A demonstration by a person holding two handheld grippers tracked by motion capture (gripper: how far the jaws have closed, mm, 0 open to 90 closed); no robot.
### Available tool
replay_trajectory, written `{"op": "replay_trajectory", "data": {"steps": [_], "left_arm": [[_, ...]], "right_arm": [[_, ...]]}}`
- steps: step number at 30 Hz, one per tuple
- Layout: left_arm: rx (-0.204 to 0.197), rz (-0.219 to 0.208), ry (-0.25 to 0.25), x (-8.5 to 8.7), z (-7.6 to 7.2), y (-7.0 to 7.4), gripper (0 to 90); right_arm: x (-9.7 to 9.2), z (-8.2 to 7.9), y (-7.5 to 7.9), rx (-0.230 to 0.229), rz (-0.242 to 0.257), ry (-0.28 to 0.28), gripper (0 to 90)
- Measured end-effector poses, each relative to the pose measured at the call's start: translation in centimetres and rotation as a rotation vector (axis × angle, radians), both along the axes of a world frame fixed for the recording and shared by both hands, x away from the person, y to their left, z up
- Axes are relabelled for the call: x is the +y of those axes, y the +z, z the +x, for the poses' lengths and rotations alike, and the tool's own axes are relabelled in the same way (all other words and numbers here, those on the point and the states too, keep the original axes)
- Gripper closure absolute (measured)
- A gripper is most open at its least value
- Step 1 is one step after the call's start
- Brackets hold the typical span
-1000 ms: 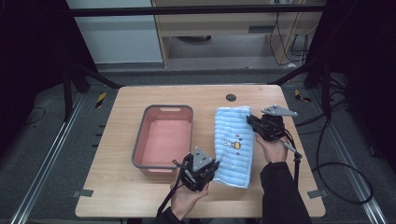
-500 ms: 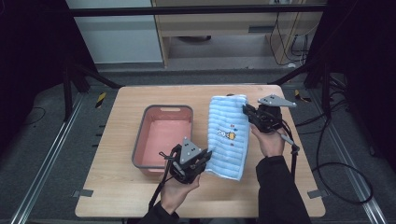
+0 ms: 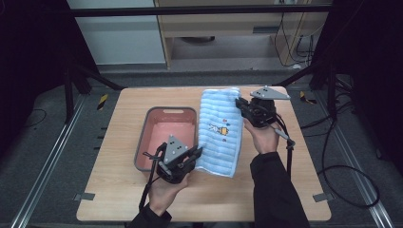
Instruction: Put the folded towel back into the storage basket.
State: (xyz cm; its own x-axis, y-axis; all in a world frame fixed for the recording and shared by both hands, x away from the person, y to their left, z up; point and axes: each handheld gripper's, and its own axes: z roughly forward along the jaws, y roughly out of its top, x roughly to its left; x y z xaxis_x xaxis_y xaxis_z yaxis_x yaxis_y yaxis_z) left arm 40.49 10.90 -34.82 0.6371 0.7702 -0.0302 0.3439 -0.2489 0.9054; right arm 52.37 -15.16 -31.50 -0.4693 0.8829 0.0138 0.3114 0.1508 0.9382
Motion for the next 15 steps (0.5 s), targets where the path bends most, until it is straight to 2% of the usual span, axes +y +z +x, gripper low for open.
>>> {"op": "replay_trajectory", "data": {"steps": [8, 15], "left_arm": [[-0.011, 0.006, 0.024, 1.7, 0.2, 0.7, 84.3], [-0.021, -0.016, 0.061, 4.0, 0.5, 1.3, 84.3]], "right_arm": [[1.9, 0.7, 0.7, -0.009, 0.005, 0.020, 84.1], [4.2, 1.6, 1.0, -0.017, 0.010, 0.046, 84.1]]}}
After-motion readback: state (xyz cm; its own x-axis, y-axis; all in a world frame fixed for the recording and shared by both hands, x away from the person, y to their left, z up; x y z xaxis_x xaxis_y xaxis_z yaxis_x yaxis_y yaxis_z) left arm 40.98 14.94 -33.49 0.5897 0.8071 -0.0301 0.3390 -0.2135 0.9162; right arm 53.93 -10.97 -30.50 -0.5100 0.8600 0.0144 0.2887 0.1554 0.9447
